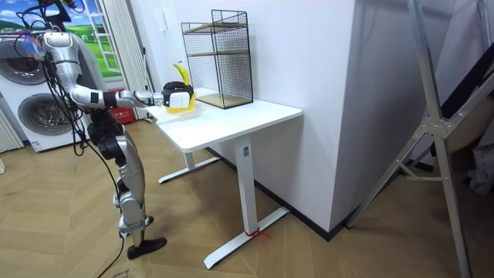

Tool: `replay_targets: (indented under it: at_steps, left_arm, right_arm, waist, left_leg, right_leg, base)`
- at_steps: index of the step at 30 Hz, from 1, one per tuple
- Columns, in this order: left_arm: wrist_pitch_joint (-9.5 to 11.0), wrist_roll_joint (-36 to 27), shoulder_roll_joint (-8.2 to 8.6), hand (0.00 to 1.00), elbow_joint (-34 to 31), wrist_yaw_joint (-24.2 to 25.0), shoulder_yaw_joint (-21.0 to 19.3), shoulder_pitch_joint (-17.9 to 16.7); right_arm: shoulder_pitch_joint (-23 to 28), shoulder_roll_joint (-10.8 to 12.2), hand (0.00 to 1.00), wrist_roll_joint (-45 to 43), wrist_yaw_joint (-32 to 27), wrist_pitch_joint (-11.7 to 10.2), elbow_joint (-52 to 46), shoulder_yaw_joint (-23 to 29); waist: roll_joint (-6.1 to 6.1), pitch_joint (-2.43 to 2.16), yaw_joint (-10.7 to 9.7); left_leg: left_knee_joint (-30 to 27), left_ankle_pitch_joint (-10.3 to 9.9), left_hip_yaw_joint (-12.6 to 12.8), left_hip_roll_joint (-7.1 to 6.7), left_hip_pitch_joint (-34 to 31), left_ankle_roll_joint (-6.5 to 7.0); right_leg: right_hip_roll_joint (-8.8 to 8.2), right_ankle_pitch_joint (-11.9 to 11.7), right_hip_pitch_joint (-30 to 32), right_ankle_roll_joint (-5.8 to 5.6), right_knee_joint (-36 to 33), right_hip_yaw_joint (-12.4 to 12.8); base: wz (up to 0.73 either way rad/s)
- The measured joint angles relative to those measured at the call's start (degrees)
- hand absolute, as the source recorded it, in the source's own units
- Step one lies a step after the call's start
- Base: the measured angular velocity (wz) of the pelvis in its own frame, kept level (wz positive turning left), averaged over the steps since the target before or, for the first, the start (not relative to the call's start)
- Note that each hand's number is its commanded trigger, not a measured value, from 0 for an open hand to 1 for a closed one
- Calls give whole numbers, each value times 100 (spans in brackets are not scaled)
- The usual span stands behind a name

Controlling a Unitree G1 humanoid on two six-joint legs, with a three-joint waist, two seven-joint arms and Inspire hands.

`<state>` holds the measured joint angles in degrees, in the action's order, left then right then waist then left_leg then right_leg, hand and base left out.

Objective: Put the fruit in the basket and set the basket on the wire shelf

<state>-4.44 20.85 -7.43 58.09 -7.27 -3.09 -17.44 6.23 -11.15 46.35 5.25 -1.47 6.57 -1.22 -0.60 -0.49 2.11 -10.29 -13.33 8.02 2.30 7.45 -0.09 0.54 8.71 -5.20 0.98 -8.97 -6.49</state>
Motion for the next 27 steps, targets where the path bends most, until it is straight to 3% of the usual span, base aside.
replay_targets:
  at_steps: [3,10,21,23,27]
  left_arm:
    - [3,0,-4,0,12,-95,76,17]
    - [113,2,-27,0,154,-102,121,100]
    - [198,-2,-258,0,203,-54,235,283]
    - [198,1,-267,0,244,-55,232,339]
    - [196,1,-264,0,445,-55,269,441]
  right_arm:
    - [-41,-17,100,-327,11,-50,-71,-71]
    - [-85,-30,100,-2257,117,-61,-569,-401]
    - [-270,-184,100,-3924,185,-55,-1061,-705]
    - [-270,-202,100,-4197,184,-55,-1062,-720]
    - [-312,-210,100,-4712,269,-54,-1065,-801]
  waist:
    - [15,15,6]
    - [10,15,55]
    - [-180,43,241]
    - [-224,69,280]
    - [-244,70,310]
  left_leg:
    - [-3,0,-6,0,-32,0]
    - [-22,0,-18,0,-79,0]
    - [-54,3,-17,-1,-144,3]
    - [-39,2,-41,-1,-91,3]
    - [-18,0,-59,-3,-90,8]
  right_leg:
    - [2,0,37,0,-7,1]
    - [-4,-1,56,1,5,-27]
    - [-29,0,104,1,-81,-61]
    - [-30,0,49,1,-74,-70]
    - [-37,0,26,1,-79,-101]
  base:
    - [0]
    - [0]
    - [0]
    - [2]
    - [2]
